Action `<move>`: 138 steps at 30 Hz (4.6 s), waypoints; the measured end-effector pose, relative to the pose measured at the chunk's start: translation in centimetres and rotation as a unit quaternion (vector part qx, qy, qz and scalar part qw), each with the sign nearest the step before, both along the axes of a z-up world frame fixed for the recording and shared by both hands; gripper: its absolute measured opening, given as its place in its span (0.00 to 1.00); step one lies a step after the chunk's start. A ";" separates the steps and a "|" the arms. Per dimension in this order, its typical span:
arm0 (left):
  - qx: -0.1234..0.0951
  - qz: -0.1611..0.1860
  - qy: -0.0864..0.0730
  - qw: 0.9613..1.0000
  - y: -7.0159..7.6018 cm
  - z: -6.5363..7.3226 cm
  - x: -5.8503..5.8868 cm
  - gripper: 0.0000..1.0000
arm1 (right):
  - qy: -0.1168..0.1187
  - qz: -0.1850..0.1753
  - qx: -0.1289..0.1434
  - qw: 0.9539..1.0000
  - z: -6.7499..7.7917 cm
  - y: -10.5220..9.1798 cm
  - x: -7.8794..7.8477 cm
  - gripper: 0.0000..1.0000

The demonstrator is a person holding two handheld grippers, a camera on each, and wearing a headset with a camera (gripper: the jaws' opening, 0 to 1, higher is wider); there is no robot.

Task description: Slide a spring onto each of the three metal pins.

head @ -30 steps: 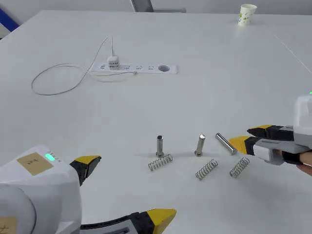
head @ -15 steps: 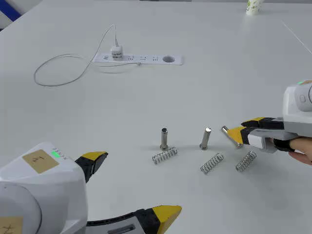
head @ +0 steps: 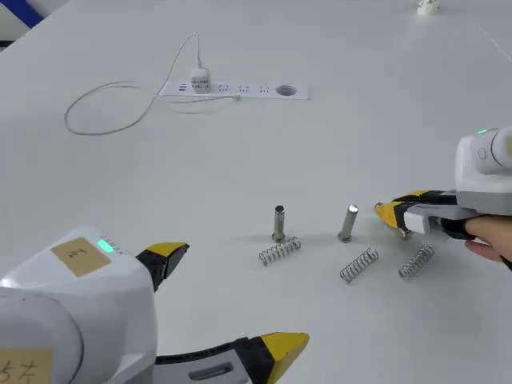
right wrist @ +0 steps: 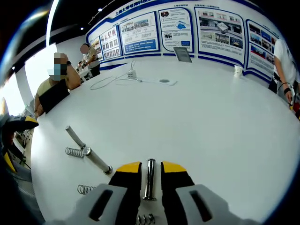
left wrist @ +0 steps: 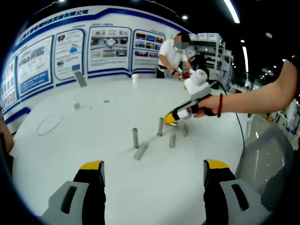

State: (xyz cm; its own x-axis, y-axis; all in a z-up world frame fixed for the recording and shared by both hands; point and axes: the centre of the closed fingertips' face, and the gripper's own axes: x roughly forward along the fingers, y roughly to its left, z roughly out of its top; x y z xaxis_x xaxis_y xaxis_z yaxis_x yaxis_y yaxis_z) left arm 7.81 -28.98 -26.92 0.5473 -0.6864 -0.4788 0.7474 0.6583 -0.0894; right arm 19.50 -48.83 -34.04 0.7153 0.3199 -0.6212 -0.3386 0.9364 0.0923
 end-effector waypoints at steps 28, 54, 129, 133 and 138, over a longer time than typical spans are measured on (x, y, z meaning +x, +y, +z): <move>0.000 -0.002 0.001 1.000 0.0 0.1 0.0 0.87 | 0.012 -0.020 -0.014 1.000 -0.9 -0.1 0.6 0.09; -0.007 -0.008 -0.013 1.000 -0.2 1.1 -0.2 0.86 | -0.022 -0.028 -0.001 0.999 3.3 -0.4 -1.5 0.09; 0.038 -0.044 -0.030 0.998 -0.1 -0.1 2.2 0.62 | -0.089 0.010 0.031 0.995 8.0 0.2 -7.5 0.48; 0.045 -0.052 -0.020 0.997 -0.3 -0.9 2.8 0.57 | -0.089 0.019 0.035 0.995 7.7 0.3 -8.1 0.51; 0.037 -0.054 -0.008 0.998 -0.7 -1.5 3.6 0.55 | -0.088 0.030 0.038 0.995 7.4 0.5 -8.9 0.53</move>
State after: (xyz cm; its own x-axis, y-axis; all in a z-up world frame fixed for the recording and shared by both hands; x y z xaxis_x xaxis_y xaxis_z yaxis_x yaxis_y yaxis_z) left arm 11.42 -29.65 -28.41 0.4798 -0.7050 -0.5223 0.8158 0.5775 -0.0301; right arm 10.55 -48.35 -26.62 0.7888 0.4062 -0.4613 -0.4106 0.9067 0.0963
